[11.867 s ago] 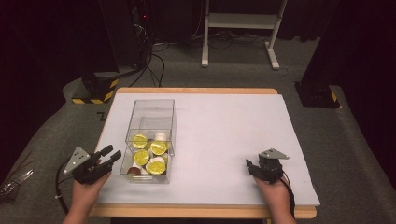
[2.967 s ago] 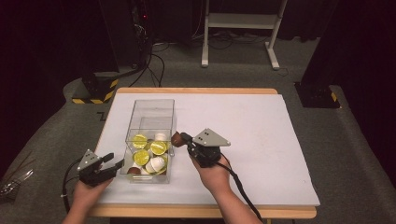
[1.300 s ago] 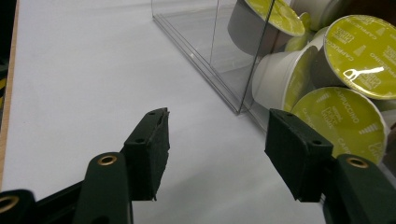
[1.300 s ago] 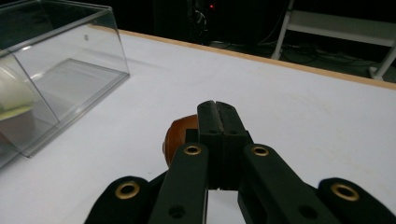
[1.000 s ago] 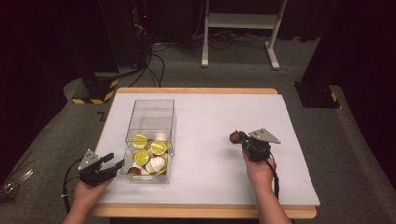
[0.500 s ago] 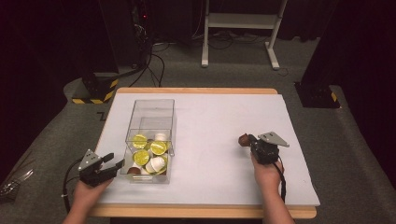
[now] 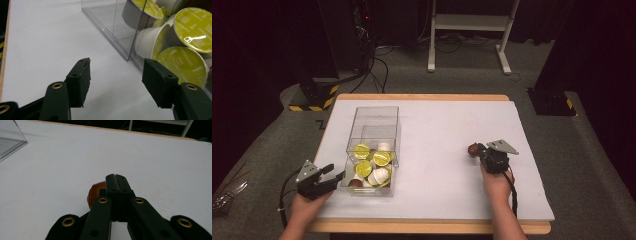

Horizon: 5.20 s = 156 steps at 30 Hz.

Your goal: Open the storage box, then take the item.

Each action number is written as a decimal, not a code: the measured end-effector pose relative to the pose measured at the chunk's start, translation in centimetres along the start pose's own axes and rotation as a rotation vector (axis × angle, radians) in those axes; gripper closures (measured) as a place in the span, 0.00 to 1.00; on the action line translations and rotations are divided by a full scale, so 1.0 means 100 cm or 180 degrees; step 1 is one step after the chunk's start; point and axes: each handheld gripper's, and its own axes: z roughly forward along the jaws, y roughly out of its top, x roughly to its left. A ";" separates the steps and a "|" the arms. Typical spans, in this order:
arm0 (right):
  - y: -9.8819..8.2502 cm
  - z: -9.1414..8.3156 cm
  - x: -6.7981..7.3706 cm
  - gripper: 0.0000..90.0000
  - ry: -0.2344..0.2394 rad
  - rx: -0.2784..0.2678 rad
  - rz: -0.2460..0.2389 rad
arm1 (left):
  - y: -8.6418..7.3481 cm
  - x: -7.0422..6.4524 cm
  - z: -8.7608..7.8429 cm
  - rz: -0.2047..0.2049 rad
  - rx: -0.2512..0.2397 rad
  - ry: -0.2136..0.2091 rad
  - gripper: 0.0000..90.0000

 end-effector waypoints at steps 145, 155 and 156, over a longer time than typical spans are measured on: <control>-0.016 -0.011 0.164 0.51 0.1339 0.0029 -0.0722 | 0.010 -0.004 -0.021 -0.0028 -0.0031 -0.0160 0.41; -0.020 -0.015 0.179 0.42 0.1432 0.0014 -0.0812 | 0.013 -0.006 -0.032 -0.0025 -0.0091 -0.0157 0.41; -0.020 -0.015 0.181 0.41 0.1441 0.0016 -0.0817 | 0.012 -0.006 -0.033 -0.0009 -0.0094 -0.0159 0.40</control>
